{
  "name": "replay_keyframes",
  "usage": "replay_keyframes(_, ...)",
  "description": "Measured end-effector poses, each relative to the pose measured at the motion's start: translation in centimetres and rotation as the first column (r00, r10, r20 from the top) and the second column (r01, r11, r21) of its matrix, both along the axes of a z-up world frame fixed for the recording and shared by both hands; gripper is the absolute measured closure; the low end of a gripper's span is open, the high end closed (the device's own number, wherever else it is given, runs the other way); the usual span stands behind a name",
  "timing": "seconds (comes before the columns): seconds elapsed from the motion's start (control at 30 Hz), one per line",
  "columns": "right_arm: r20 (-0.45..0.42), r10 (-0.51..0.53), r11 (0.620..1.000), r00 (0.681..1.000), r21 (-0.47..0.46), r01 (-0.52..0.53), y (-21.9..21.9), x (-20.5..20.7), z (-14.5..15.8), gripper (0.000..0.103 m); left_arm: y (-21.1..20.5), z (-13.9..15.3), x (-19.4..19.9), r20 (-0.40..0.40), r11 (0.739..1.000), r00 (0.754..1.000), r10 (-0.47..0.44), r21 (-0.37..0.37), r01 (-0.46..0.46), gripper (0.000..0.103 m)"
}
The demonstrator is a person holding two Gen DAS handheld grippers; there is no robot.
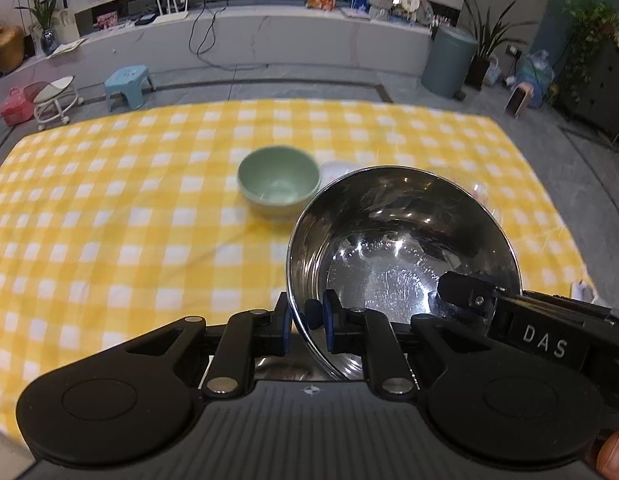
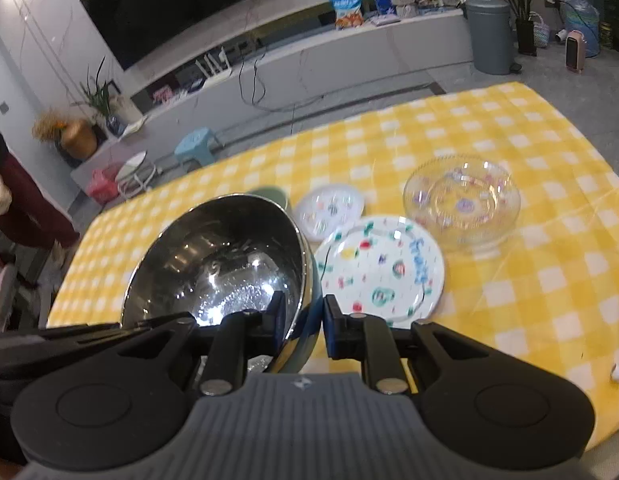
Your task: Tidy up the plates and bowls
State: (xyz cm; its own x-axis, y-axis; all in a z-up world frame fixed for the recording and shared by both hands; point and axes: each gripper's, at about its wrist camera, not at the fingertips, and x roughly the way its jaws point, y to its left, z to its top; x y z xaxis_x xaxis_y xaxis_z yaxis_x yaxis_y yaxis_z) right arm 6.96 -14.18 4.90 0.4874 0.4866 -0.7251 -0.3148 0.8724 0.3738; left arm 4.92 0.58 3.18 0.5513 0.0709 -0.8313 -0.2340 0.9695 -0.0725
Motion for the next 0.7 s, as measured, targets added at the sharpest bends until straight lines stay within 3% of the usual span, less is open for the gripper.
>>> replay_keyframes(0.37, -0.064, 0.106, 0.989, 0.992, -0.095, -0.112, 3.0, -3.3, -0.4, 0.085, 1.4, -0.3, -3.5, -0.089, 0.999, 0.996, -0.017, 0.039, 0.021, 0.085)
replay_keyframes(0.7, -0.115, 0.153, 0.970, 0.981, -0.174, -0.172, 5.2, -4.0, -1.1, 0.084, 3.5, -2.0, -4.7, -0.141, 1.000, 0.990, -0.021, -0.023, 0.018, 0.083)
